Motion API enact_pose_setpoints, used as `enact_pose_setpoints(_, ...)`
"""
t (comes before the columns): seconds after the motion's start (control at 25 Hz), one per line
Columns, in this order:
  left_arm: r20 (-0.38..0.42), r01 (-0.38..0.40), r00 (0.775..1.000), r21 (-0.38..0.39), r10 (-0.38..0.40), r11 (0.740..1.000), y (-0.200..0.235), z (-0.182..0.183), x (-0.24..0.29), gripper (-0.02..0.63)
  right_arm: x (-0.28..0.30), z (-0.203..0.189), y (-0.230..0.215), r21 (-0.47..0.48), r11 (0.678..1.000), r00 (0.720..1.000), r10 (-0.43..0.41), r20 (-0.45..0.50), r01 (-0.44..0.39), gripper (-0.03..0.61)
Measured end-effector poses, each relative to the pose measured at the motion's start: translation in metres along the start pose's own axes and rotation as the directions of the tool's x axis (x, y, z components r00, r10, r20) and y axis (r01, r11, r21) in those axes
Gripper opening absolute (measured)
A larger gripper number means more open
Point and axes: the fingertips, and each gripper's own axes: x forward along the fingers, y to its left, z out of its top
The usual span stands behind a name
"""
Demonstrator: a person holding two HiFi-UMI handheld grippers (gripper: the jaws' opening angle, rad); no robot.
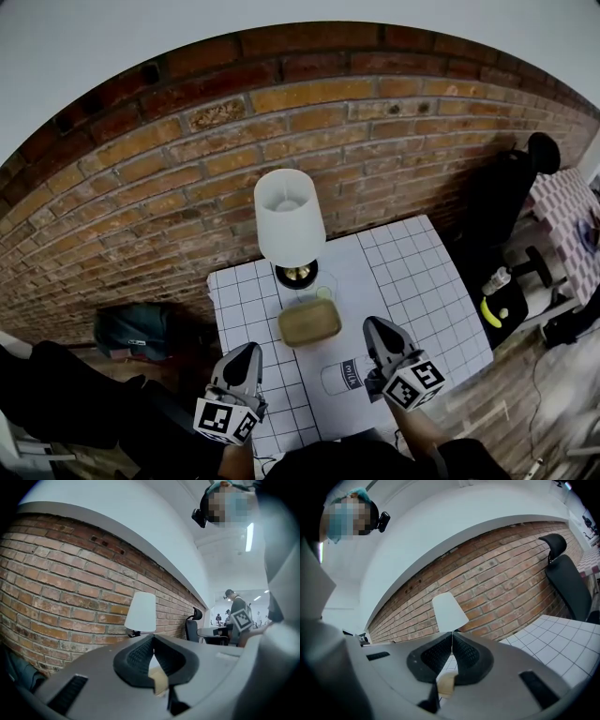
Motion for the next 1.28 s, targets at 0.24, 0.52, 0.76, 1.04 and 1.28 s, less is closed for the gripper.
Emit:
enact_pose_setpoints(0.24, -0.016, -0.049, 0.999, 0.001, 0.049, 0.999, 0.009, -0.016, 0.012, 0.011, 0.018, -0.018, -0.008, 0.011, 1.0, 0.999, 0.021, -0.043, -0.021, 0.005)
enact_pose_setpoints(0.52, -0.054, -0.08, 0.995, -0.011, 0.079, 0.997, 0.018, -0.04, 0.023, 0.011, 0.038, -0.046, -0.021, 0.022, 0.999, 0.994, 0.036, -0.108, -0.034, 0.005)
enact_pose_setpoints(0.76, -0.091, -0.098, 0.991, -0.018, 0.096, 0.995, 0.024, -0.059, 0.034, 0.011, 0.05, -0.068, -0.032, 0.033, 0.999, 0.987, 0.025, -0.162, -0.02, 0.006)
enact_pose_setpoints(1.04, -0.171, -0.102, 0.981, -0.06, 0.091, 0.993, 0.031, -0.088, 0.048, 0.011, 0.062, -0.092, -0.046, 0.051, 0.999, 0.977, 0.017, -0.212, -0.006, 0.006)
enact_pose_setpoints(1.28, -0.238, -0.115, 0.967, -0.092, 0.09, 0.989, 0.036, -0.112, 0.058, 0.012, 0.07, -0.111, -0.053, 0.071, 0.997, 0.967, 0.022, -0.255, -0.004, 0.006)
